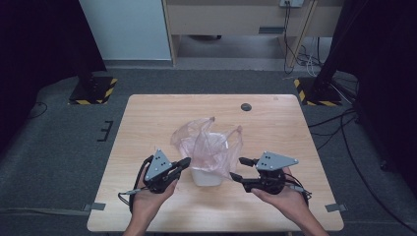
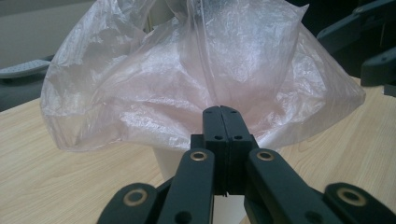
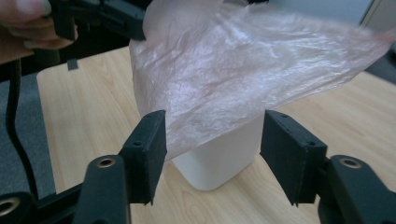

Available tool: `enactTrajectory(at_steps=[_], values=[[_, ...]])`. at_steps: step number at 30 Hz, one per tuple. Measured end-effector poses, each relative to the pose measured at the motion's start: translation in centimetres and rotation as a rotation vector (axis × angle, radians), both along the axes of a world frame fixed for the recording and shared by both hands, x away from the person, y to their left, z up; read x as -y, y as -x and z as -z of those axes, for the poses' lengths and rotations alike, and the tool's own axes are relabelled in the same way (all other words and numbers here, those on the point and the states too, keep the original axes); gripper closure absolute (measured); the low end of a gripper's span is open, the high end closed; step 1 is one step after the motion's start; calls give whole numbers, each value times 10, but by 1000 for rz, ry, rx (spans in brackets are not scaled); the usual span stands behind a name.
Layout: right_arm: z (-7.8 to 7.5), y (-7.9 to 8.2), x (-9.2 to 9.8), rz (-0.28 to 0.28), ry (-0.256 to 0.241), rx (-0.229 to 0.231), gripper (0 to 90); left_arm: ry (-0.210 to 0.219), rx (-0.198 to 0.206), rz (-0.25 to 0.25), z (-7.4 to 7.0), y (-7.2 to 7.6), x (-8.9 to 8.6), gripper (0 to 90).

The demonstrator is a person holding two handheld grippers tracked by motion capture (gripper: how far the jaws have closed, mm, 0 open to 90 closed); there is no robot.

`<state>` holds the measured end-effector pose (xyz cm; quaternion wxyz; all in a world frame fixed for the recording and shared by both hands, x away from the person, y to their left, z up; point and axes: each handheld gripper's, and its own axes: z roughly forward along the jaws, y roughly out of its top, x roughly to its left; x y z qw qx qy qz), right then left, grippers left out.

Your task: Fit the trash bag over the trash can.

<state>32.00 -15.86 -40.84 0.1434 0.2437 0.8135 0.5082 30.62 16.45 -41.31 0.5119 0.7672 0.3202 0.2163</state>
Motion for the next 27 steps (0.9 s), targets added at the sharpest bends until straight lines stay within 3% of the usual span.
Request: enactTrajectory(at_steps=[2,7,9,12,18,21,23,27], values=[[3,-1,-4,-10,17,-18,408,1,2,0,0,0,0,900],[5,-1,-12,-38,29,-34,642,5,6,-3,1,2,0,900],[6,-1,-14,-49,50,-36,670,8,7,-4,2,3,-1,900],[8,-1,-17,-40,70,-31,635,7,10,-5,2,4,-2,900],[14,-6,-17,7,68,-52,376,14,12,-14,3,5,-5,900],[20,-6,-19,-12,75,-72,319,15,15,-14,3,4,-4,900],[21,-6,-20,-9,71,-69,334,15,16,-14,3,4,-3,900],[18,-6,-20,2,56,-39,474,19,15,-16,4,2,0,900]])
